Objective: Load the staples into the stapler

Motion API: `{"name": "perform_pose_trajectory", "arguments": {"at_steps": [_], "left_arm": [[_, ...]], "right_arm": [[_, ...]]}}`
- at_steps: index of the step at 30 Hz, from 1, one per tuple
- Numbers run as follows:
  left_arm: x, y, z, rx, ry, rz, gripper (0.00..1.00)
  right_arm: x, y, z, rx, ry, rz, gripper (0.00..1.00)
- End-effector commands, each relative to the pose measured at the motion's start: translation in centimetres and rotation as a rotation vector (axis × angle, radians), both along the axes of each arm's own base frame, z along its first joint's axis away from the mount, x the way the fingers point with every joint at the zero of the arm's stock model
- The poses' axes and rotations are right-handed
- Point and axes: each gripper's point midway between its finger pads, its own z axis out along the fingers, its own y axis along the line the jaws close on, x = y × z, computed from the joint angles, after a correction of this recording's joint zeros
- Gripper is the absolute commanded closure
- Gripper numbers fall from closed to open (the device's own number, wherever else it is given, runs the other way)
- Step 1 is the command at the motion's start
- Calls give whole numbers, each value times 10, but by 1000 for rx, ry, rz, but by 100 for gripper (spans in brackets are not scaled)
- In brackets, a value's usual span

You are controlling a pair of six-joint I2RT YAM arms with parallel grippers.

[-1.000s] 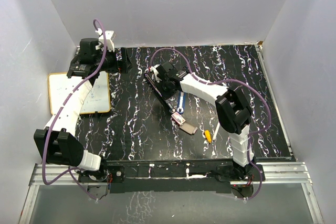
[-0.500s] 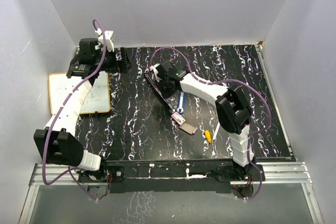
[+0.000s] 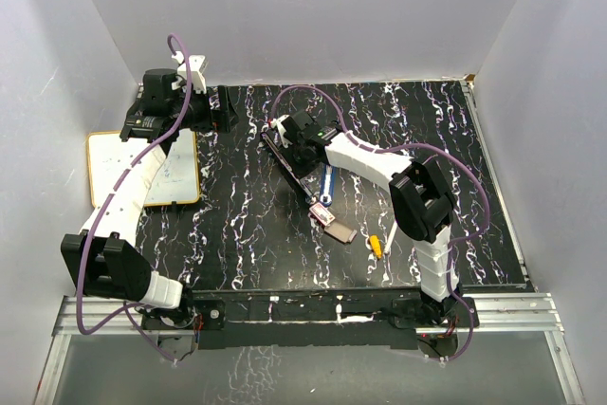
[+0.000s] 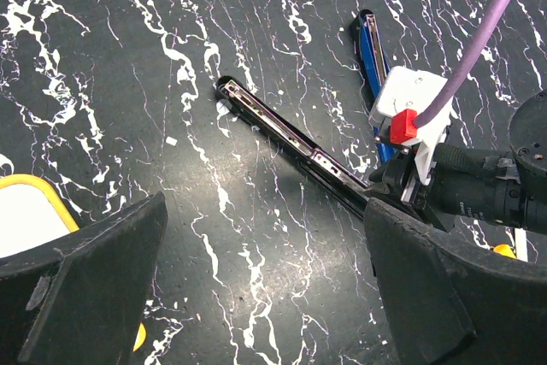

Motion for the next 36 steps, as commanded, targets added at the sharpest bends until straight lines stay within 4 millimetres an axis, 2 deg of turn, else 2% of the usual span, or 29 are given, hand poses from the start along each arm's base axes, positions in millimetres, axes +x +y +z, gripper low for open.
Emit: {"name": "perform_pose_trajectory", "arguments": {"at_steps": [1, 36], "left_arm": [[-8, 0, 33, -20, -76, -13, 3], [-9, 2, 31, -14, -72, -9, 3]], "right_arm": [[9, 8, 14, 27, -43, -1, 92], [4, 1, -6, -11, -13, 1, 92]]}}
